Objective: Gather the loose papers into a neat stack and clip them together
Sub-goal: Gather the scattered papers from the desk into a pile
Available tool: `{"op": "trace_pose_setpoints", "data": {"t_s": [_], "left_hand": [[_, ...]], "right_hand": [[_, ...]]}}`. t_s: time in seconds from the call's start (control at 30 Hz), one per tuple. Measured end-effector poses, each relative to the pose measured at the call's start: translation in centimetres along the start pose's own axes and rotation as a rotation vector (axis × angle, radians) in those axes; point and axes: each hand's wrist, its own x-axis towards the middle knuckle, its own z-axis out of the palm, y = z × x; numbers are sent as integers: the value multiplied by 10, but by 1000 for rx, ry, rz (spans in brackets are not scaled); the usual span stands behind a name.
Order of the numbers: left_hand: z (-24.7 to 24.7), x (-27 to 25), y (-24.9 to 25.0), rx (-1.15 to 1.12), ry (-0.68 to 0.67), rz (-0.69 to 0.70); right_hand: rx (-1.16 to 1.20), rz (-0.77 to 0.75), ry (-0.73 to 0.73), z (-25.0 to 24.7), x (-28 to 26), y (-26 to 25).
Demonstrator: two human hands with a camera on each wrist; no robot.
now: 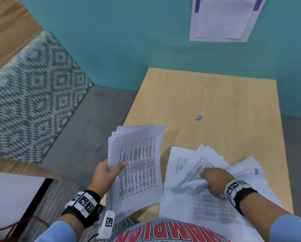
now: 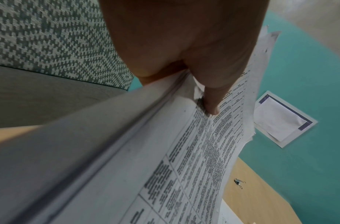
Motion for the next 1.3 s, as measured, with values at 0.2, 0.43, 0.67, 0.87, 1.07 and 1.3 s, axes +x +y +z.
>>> {"op": "trace_pose_setpoints", "data": {"t_s": [0.2, 0.43, 0.67, 0.87, 1.07, 1.3], "left_hand": [[5, 1, -3, -7, -29, -24], [10, 1, 3, -22, -41, -14], [14, -1, 13, -37, -55, -1], [14, 4, 19, -16, -55, 12], [20, 14, 38, 4, -79, 64], [43, 26, 83, -31, -140, 148]], "right_hand": [[-92, -25, -34, 14, -16, 6], [-61, 17, -27, 30, -32, 7], [18, 17, 22, 12, -48, 10], [355, 46, 75, -28, -85, 27], [823, 145, 419, -87, -152, 54], [1600, 128, 719, -120, -191, 62]]}}
